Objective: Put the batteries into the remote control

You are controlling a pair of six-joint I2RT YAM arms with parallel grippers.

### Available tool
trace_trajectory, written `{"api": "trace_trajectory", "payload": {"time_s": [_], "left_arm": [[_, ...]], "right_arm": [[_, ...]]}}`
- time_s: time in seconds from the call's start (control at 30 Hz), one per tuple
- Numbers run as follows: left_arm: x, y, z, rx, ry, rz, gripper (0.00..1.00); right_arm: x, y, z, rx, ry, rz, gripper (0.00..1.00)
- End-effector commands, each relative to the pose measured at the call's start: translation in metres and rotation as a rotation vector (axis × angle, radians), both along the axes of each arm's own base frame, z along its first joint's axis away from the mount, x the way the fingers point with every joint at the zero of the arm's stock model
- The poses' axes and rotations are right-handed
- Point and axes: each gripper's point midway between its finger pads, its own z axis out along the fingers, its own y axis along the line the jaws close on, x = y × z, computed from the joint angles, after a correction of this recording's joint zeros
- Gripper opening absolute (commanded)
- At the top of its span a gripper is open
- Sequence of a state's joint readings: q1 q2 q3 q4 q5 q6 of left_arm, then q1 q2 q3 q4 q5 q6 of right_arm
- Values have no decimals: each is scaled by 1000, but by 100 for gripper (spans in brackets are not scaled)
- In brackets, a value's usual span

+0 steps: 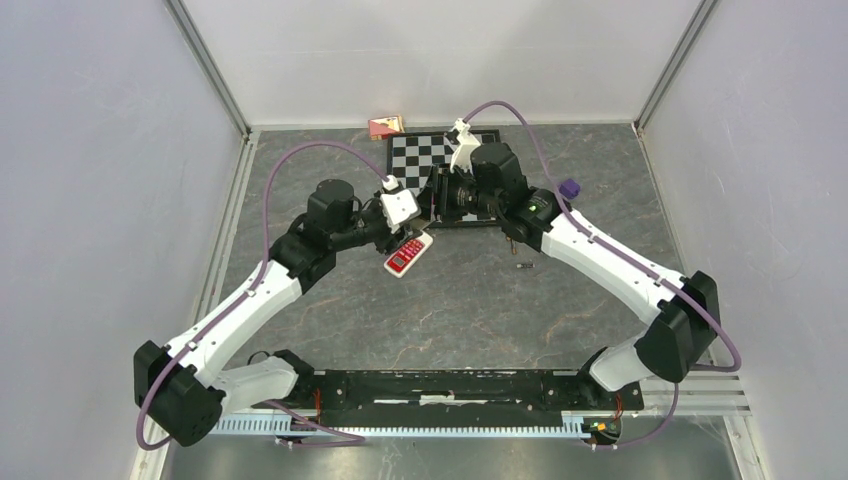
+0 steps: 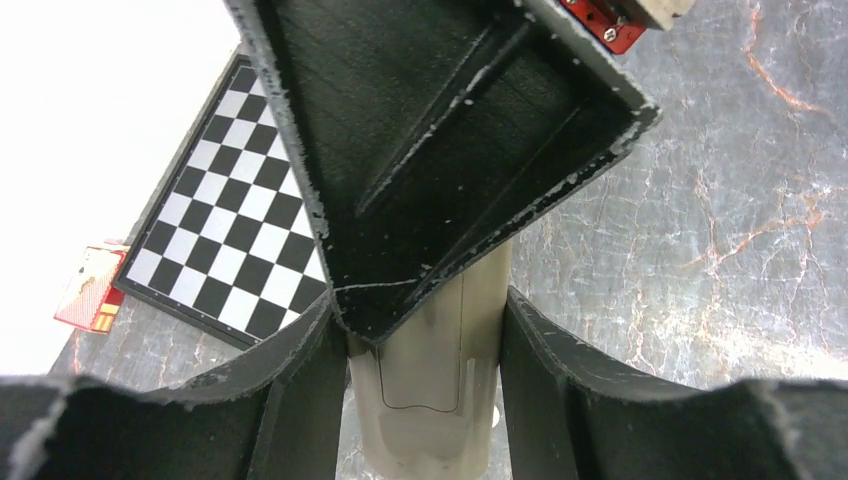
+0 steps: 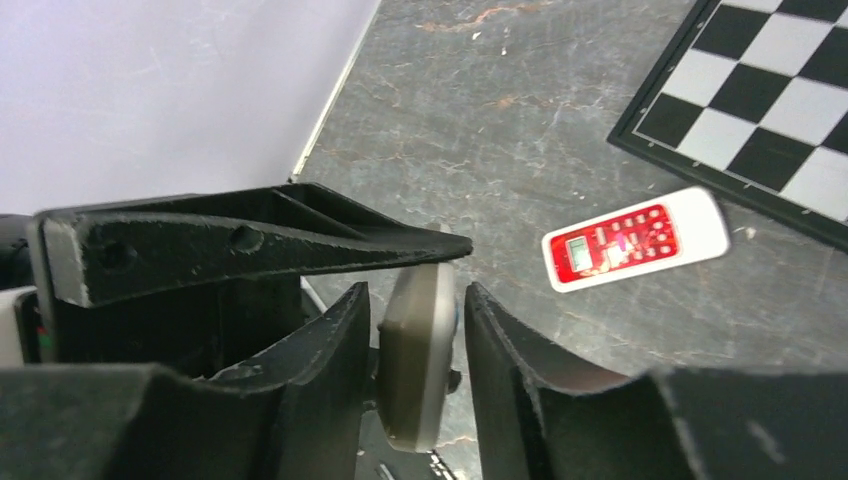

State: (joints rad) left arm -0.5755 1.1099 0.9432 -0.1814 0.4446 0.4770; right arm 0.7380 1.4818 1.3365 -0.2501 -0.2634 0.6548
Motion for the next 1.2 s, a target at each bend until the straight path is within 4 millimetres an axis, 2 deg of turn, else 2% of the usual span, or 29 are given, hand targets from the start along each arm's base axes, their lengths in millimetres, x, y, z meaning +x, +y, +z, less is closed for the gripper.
{"api": "trace_trajectory", "payload": {"time_s": [0.0, 0.03, 0.13, 0.17, 0.23, 0.27, 0.37, 0.4, 0.5, 0.6, 0.67, 0.73, 0.83, 0.93, 1.0, 1.07, 1.17], "left_arm": [[6, 1, 27, -7, -94, 14, 12], [8, 2, 31, -28, -93, 34, 24], [9, 2, 38, -77, -91, 64, 40], [9, 3, 40, -92, -92, 72, 53], [8, 6, 41, -126, -81, 102, 88], [7, 8, 40, -142, -69, 125, 99], [0, 18, 49, -276, 61, 232, 100], [-7, 17, 54, -328, 115, 232, 100], [-29, 9, 81, -473, 296, 211, 100], [-28, 11, 104, -588, 421, 292, 100], [-29, 8, 114, -647, 511, 309, 100], [-31, 2, 122, -686, 583, 298, 100], [-23, 3, 129, -740, 675, 356, 100], [-26, -6, 143, -806, 757, 251, 99], [-32, -10, 159, -860, 784, 126, 94], [-37, -9, 172, -910, 818, 33, 83], [-43, -4, 183, -965, 860, -52, 71]], "right_arm": [[-6, 13, 8, 47, 52, 46, 37], [-10, 14, 3, 41, 87, 65, 30], [-16, 12, -6, 54, 119, 62, 15], [-14, 9, -4, 66, 117, 48, 13], [-10, 4, 4, 123, 102, 32, 10], [-6, 0, 11, 155, 89, 20, 9], [3, -16, 35, 241, 18, -8, 8], [7, -24, 48, 275, -29, -18, 8], [15, -51, 67, 331, -119, -63, 8], [14, -75, 83, 403, -185, -77, 8], [9, -85, 100, 459, -240, -71, 8], [1, -88, 116, 511, -282, -48, 8], [-13, -90, 139, 605, -330, -4, 9], [-24, -89, 151, 682, -327, 43, 9], [-31, -89, 155, 739, -316, 71, 9], [-36, -89, 155, 783, -295, 95, 10], [-38, -88, 151, 807, -267, 107, 10]]}}
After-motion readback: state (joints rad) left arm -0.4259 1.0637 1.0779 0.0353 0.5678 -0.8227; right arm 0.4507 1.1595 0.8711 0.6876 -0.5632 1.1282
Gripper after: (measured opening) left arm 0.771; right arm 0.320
